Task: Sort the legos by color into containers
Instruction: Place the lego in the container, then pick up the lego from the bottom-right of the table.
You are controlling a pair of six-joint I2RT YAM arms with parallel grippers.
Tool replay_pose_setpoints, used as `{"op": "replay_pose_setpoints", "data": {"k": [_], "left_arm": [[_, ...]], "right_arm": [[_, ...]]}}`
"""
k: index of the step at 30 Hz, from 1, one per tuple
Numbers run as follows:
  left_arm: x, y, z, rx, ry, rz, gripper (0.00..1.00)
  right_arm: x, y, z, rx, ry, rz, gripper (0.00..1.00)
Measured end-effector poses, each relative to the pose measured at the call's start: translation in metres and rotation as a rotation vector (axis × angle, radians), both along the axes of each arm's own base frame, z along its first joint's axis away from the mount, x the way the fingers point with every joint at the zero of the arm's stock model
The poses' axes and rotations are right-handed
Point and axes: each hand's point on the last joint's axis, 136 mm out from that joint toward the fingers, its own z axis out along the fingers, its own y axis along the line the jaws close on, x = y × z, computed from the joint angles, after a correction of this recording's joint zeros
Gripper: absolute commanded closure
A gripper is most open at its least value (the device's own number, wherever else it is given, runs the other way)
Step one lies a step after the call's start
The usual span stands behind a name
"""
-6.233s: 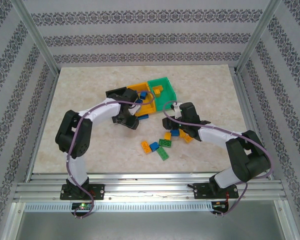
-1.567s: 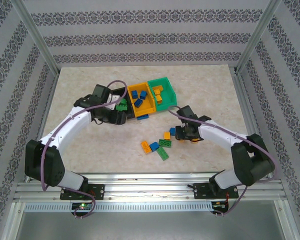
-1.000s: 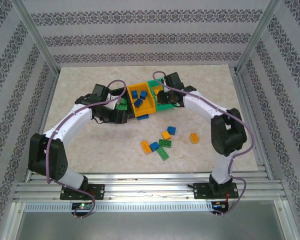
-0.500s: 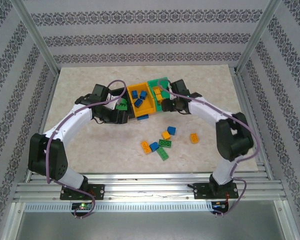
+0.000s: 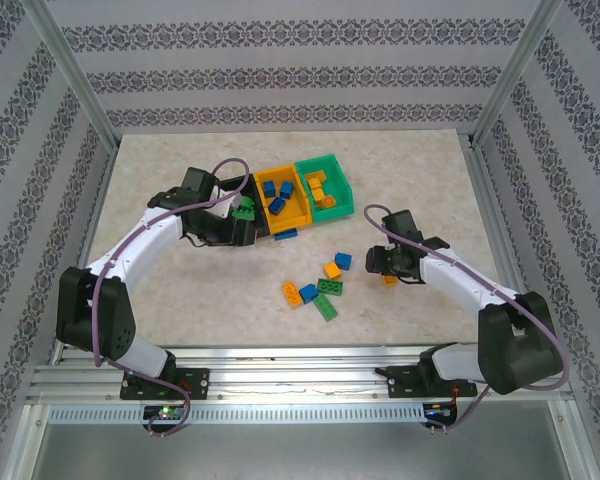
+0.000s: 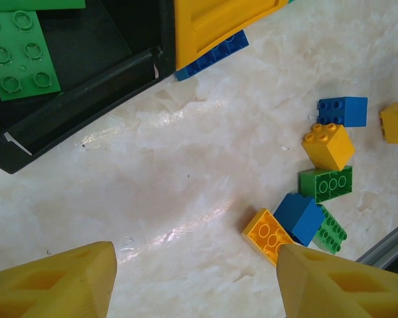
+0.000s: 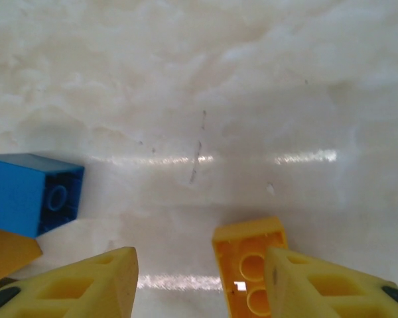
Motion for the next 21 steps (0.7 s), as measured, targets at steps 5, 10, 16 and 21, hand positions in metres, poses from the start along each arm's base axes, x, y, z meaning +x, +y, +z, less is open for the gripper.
{"op": "replay_pose_setpoints", "data": {"k": [5,10,16,21], "left_arm": [[0.0,-0.002,0.001,-0.015,0.003,-0.001,0.35],[-0.001,-0.003,0.002,-0.025,0.006,-0.001,0.35],[0.0,-0.005,0.003,-0.034,0.005,-0.004,0.35],[0.0,-0.004,0.003,-0.032,0.004,-0.004,0.35]], "right_arm": [[-0.012,-0.011,-0.004,-0.023,0.011,-0.062,0.45],[-0.024,-0.023,-0.014,-0.062,0.039,-0.107,0.45],[-0.029,-0.016,-0.04,-0.106,0.143,-0.075,0.58],[-0.02,0.005,-0.041,-0.107,0.153,-0.012,0.78]]}}
